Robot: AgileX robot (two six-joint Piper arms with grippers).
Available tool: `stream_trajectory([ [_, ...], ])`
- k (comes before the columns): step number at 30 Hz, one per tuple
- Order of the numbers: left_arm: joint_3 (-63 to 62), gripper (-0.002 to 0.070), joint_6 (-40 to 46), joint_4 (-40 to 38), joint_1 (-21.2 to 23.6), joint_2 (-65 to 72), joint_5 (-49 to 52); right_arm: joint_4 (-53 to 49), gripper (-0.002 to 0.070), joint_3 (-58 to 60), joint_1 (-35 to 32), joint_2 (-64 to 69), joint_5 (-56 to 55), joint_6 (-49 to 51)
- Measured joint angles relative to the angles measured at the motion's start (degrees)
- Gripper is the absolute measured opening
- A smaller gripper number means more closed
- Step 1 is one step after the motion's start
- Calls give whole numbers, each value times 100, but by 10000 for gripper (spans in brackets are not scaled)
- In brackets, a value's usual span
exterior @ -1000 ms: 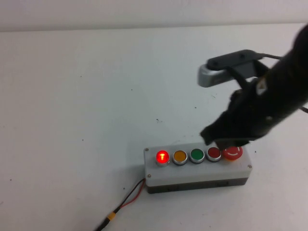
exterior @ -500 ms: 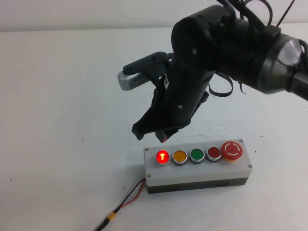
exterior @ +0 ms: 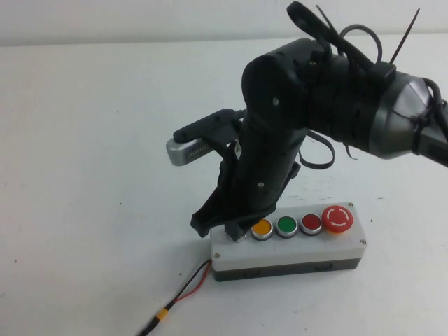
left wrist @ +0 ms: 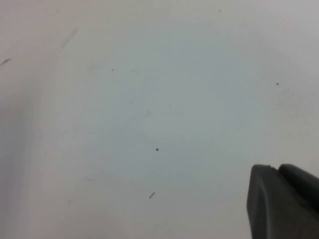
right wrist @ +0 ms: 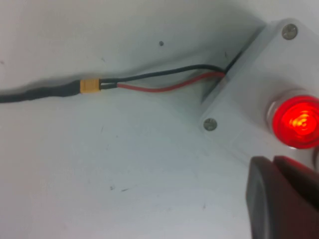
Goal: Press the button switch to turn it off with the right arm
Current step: Press the button to turn off
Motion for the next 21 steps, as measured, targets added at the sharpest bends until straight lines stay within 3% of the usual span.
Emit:
stream_trajectory([
  [21,0,-2,0,0,0,0,0,-269,-15,-185,-10,353,-75,0],
])
